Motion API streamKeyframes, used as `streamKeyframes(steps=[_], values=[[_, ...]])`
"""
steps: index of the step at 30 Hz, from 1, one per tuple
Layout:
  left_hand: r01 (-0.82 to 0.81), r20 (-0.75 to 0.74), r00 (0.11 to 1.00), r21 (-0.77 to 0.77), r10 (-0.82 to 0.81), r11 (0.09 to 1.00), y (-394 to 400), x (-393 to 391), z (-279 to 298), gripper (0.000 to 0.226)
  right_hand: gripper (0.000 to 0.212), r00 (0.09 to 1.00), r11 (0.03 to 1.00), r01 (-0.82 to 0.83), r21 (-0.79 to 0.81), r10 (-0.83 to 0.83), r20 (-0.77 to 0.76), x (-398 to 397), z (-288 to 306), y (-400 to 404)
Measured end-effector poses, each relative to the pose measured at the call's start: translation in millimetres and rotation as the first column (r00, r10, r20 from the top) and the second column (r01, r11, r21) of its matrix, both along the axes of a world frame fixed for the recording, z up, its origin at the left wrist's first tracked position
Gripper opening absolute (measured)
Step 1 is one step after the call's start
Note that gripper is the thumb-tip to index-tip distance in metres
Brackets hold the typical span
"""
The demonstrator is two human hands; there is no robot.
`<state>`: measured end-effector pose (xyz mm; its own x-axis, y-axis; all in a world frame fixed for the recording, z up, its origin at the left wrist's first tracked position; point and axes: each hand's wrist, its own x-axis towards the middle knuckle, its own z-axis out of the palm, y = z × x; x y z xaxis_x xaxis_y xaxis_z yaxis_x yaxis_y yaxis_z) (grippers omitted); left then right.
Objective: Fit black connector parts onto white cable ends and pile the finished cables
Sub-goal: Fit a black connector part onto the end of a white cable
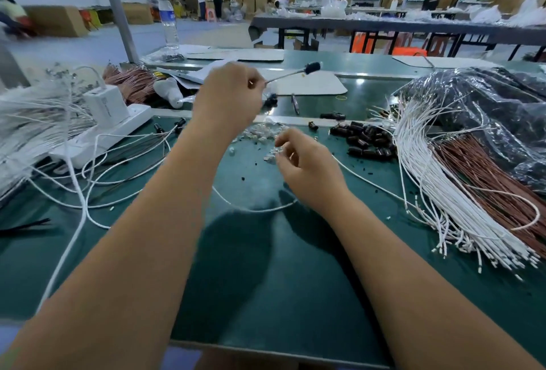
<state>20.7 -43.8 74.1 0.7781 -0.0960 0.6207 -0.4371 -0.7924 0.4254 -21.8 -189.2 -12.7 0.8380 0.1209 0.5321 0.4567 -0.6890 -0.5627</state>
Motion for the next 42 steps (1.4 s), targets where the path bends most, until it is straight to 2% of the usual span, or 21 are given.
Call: streamKeyframes(steps=[3, 6, 10, 12, 14, 17, 19, 21, 24, 25, 27, 29, 31, 34, 36, 38, 40, 42], values=[[-0.149, 0.006, 0.989, 0.165, 0.150, 0.975, 43.5, 9.4, 4.9, 0.024, 0.009, 1.000, 1.000, 0.008, 0.007, -0.008, -0.029, -0.3, 0.6, -2.2], [-0.323, -0.027, 0.941, 0.224, 0.338, 0.919, 84.9, 16.1, -13.0, 0.025, 0.006, 0.997, 0.997, 0.073, -0.032, -0.074, -0.028, 0.2, 1.6, -6.8], [-0.442, -0.213, 0.767, 0.507, 0.605, 0.740, 114.1, 18.3, -44.3, 0.031, 0.011, 0.957, 0.947, 0.290, -0.136, -0.290, 0.022, 3.5, 4.1, -19.4], [-0.428, -0.249, 0.729, 0.560, 0.637, 0.709, 112.6, 18.6, -49.1, 0.037, 0.017, 0.906, 0.884, 0.417, -0.212, -0.423, 0.021, 5.5, 6.2, -29.7], [-0.410, -0.243, 0.769, 0.521, 0.591, 0.749, 100.8, 20.4, -47.2, 0.042, 0.024, 0.841, 0.796, 0.510, -0.326, -0.541, -0.003, 7.2, 7.5, -40.7], [-0.365, -0.195, 0.855, 0.432, 0.481, 0.825, 62.8, 22.3, -35.7, 0.040, 0.027, 0.769, 0.718, 0.536, -0.444, -0.633, -0.095, 8.6, 6.6, -53.5], [-0.294, -0.174, 0.908, 0.387, 0.382, 0.874, 27.9, 19.7, -30.3, 0.037, 0.028, 0.755, 0.723, 0.526, -0.448, -0.639, -0.145, 9.4, 4.6, -57.8], [-0.150, -0.209, 0.955, 0.282, 0.213, 0.948, -8.8, 14.9, -32.7, 0.035, 0.024, 0.764, 0.745, 0.525, -0.412, -0.625, -0.158, 10.2, 2.0, -58.9], [0.080, -0.328, 0.943, 0.057, -0.057, 0.995, -59.1, 4.2, -49.6, 0.032, 0.018, 0.768, 0.755, 0.527, -0.389, -0.620, -0.162, 12.3, 0.6, -58.1], [0.118, -0.351, 0.930, 0.006, -0.108, 0.993, -72.8, -0.4, -57.1, 0.033, 0.019, 0.763, 0.766, 0.553, -0.328, -0.624, -0.171, 12.6, 1.4, -58.9], [0.136, -0.340, 0.931, -0.018, -0.134, 0.991, -91.6, -6.1, -72.3, 0.037, 0.016, 0.753, 0.777, 0.625, -0.079, -0.626, -0.202, 12.0, 5.9, -62.3], [0.116, -0.292, 0.952, 0.071, -0.091, 0.991, -98.2, -6.8, -85.1, 0.036, 0.015, 0.739, 0.723, 0.672, 0.158, -0.642, -0.204, 11.5, 9.4, -68.0], [0.120, -0.269, 0.960, 0.128, -0.082, 0.985, -96.6, -4.2, -91.9, 0.034, 0.016, 0.711, 0.669, 0.703, 0.239, -0.671, -0.212, 11.5, 10.1, -75.5], [0.127, -0.268, 0.957, 0.038, -0.112, 0.991, -89.5, -3.6, -93.1, 0.031, 0.025, 0.690, 0.682, 0.717, 0.142, -0.667, -0.282, 10.0, 8.4, -84.7], [0.124, -0.273, 0.954, -0.011, -0.122, 0.992, -85.9, -4.3, -92.9, 0.029, 0.030, 0.697, 0.750, 0.659, -0.055, -0.636, -0.330, 9.8, 7.0, -87.1], [0.117, -0.275, 0.953, -0.053, -0.127, 0.992, -83.7, -5.9, -93.1, 0.027, 0.030, 0.716, 0.777, 0.575, -0.257, -0.629, -0.302, 11.2, 5.0, -85.5], [0.103, -0.284, 0.950, -0.108, -0.130, 0.989, -82.6, -7.3, -92.4, 0.027, 0.022, 0.736, 0.772, 0.557, -0.306, -0.630, -0.250, 12.1, 3.1, -82.9], [0.095, -0.287, 0.948, -0.161, -0.139, 0.982, -81.6, -9.2, -91.5, 0.028, 0.011, 0.742, 0.767, 0.581, -0.274, -0.637, -0.211, 12.4, 0.9, -82.9]])
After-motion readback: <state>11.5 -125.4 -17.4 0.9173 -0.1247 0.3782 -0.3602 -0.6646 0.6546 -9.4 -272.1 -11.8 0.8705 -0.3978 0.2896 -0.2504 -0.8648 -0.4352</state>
